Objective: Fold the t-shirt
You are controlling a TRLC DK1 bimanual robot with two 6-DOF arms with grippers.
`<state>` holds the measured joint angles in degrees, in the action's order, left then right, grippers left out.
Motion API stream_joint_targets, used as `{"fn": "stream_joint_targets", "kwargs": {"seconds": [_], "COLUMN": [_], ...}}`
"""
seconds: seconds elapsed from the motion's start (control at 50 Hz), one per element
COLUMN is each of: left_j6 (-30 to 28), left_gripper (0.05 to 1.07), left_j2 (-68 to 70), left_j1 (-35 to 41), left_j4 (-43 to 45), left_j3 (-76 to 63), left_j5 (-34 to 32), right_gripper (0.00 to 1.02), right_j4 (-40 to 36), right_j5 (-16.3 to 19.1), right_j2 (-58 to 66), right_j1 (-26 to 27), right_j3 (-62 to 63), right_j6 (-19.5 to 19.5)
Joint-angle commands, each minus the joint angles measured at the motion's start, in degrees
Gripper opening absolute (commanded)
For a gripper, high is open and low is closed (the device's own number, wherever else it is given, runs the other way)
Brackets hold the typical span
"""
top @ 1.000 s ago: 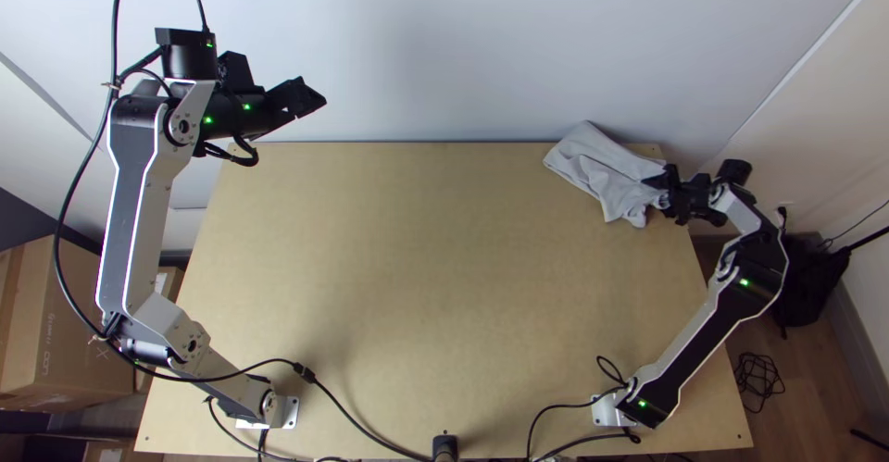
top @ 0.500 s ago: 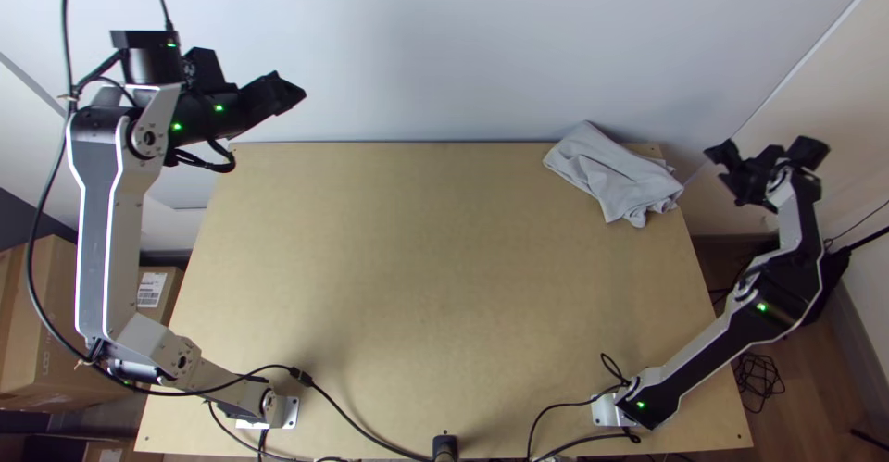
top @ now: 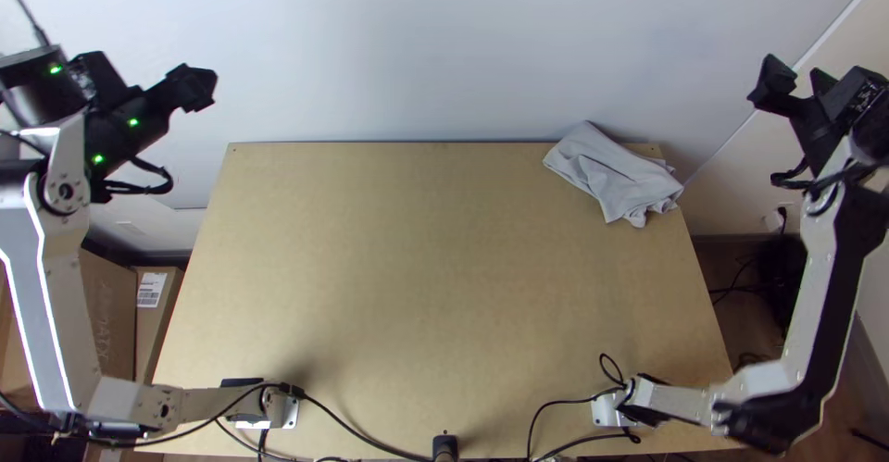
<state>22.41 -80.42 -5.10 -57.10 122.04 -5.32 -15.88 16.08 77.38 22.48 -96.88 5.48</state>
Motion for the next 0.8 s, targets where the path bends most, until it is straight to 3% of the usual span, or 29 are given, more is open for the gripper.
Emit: {"fn": "stream_joint_targets", "kwargs": {"seconds": [0.0,0.14,0.24,0.34,0.38,0.52,0.78], "left_j6": [-0.9,-1.7,-2.3,-2.6,-3.2,-5.0,-8.2], "left_gripper": [1.03,1.03,1.03,1.03,1.03,1.03,1.03], "left_j2": [5.3,13.8,20.6,26.9,29.4,38.3,53.1], "left_j1": [-1.8,-2.9,-4.2,-4.8,-5.3,-6.9,-7.9], "left_j4": [3.0,11.0,16.2,21.0,22.6,29.4,41.1], "left_j3": [-5.4,-17.4,-27.8,-37.5,-41.4,-54.7,-77.4], "left_j5": [1.6,3.3,3.3,4.1,4.2,5.1,8.6], "right_gripper": [0.98,0.98,0.98,0.98,0.98,0.98,0.98], "right_j4": [3.9,7.1,14.7,23.4,26.3,24.3,25.3], "right_j5": [-4.1,-12.6,-17.1,-19.9,-20.7,-22.2,-22.2], "right_j2": [-9.4,-20.3,-29.2,-38.2,-41.9,-50.4,-65.9], "right_j1": [-6.2,-19.4,-26.6,-32.6,-33.8,-36.5,-37.2], "right_j3": [8.4,18.1,28.0,38.2,42.4,50.2,64.8], "right_j6": [-5.3,-9.9,-12.6,-12.6,-12.6,-11.5,-8.4]}}
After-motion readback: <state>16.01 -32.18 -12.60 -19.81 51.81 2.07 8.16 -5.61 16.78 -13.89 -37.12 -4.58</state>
